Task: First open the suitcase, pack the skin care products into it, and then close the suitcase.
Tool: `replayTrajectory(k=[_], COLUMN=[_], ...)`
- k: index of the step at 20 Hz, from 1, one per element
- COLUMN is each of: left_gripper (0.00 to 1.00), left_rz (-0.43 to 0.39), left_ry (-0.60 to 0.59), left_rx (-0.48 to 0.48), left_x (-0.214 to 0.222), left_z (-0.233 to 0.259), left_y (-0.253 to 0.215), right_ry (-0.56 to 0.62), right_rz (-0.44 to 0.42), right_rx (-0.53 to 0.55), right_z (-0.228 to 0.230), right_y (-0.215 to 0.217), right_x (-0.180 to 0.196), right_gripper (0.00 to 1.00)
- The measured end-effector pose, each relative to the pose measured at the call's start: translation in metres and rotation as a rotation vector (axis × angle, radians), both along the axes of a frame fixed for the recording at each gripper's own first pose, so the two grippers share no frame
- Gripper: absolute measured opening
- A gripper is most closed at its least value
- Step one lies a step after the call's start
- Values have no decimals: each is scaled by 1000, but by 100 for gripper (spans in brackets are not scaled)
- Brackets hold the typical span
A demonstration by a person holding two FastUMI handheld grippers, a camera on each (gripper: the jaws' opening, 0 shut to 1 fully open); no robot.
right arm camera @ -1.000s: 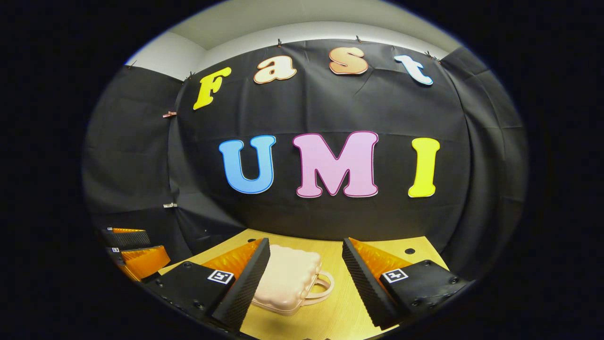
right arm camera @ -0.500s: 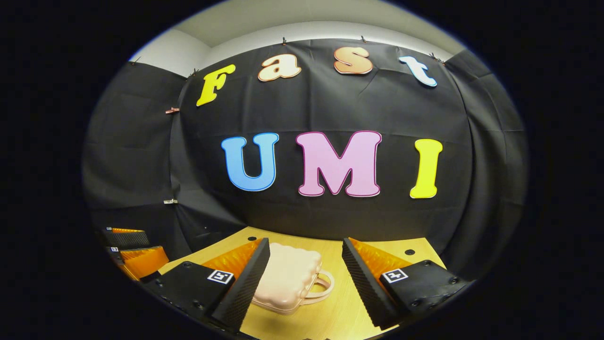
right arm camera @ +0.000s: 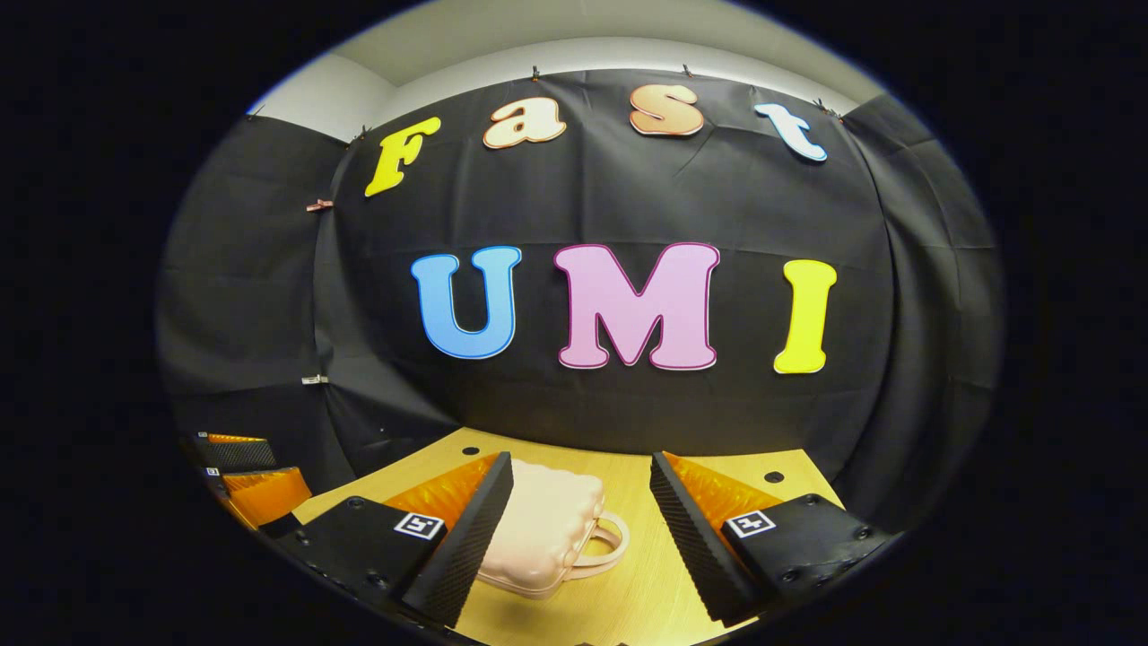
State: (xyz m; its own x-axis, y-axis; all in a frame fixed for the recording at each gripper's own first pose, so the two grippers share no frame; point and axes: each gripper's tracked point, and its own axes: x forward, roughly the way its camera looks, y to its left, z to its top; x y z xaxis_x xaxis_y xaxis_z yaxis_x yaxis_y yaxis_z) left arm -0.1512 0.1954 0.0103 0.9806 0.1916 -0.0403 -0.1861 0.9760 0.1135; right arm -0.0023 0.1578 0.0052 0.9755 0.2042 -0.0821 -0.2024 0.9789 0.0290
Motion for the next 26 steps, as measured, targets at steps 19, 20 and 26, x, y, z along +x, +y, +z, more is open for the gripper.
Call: replayTrajectory(k=[19,20,26], left_gripper=[96,96,96], left_rz=[61,73,80], left_ry=[0,2,-17], left_rx=[-3,-7,-25], left_x=[-41,-43,-36], left_z=[-3,-4,3], left_y=[52,56,52], right_ry=[28,26,29], right_rz=[49,48,39], right_rx=[-33,-37,-38], right_z=[-10,-9,-9], right_y=[23,23,22], right_x=[19,20,21], right_gripper=[98,98,97])
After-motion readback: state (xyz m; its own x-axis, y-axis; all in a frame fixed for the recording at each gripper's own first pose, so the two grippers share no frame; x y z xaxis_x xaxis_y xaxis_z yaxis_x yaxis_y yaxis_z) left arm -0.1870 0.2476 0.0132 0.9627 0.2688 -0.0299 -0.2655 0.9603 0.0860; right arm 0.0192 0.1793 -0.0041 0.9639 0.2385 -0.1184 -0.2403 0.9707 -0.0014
